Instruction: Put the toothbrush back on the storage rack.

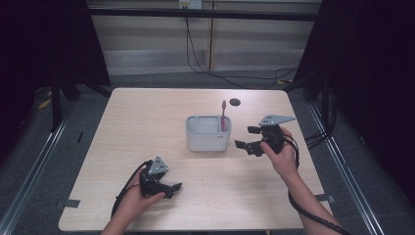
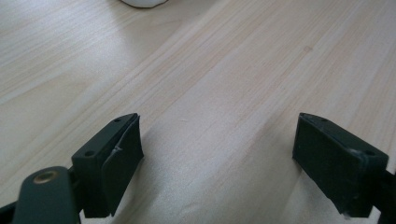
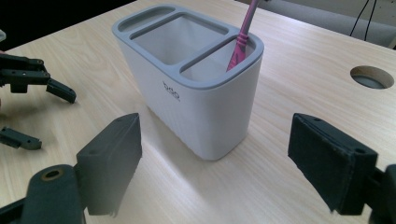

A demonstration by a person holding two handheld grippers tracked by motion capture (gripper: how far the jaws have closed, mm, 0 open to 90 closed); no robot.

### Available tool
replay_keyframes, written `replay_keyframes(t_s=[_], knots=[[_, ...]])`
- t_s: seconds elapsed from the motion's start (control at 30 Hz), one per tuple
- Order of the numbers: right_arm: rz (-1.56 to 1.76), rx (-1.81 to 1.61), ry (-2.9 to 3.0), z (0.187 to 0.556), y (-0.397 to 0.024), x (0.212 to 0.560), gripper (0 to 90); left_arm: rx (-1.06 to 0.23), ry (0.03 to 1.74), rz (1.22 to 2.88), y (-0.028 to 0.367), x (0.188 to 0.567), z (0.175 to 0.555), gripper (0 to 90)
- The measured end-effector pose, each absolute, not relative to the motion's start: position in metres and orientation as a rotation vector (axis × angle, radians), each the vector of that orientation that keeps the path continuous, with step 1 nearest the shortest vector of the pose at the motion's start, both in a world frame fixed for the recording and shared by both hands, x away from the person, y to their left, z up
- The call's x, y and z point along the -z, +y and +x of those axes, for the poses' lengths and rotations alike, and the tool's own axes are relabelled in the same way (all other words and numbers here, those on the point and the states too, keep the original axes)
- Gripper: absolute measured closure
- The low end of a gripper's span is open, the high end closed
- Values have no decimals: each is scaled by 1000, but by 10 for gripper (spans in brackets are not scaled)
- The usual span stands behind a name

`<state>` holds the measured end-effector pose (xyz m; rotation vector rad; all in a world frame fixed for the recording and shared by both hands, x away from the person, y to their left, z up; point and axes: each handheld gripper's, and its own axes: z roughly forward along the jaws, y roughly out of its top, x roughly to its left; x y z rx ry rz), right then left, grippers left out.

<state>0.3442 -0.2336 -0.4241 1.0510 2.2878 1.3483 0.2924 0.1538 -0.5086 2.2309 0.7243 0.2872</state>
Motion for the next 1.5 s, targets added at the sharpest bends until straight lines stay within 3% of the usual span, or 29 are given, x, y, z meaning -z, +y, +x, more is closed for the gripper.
replay_keyframes(t_s=[1.5], knots=[[901,-1134,2577,308,-244,467,169,-287,723,2232,154,509,292,153]])
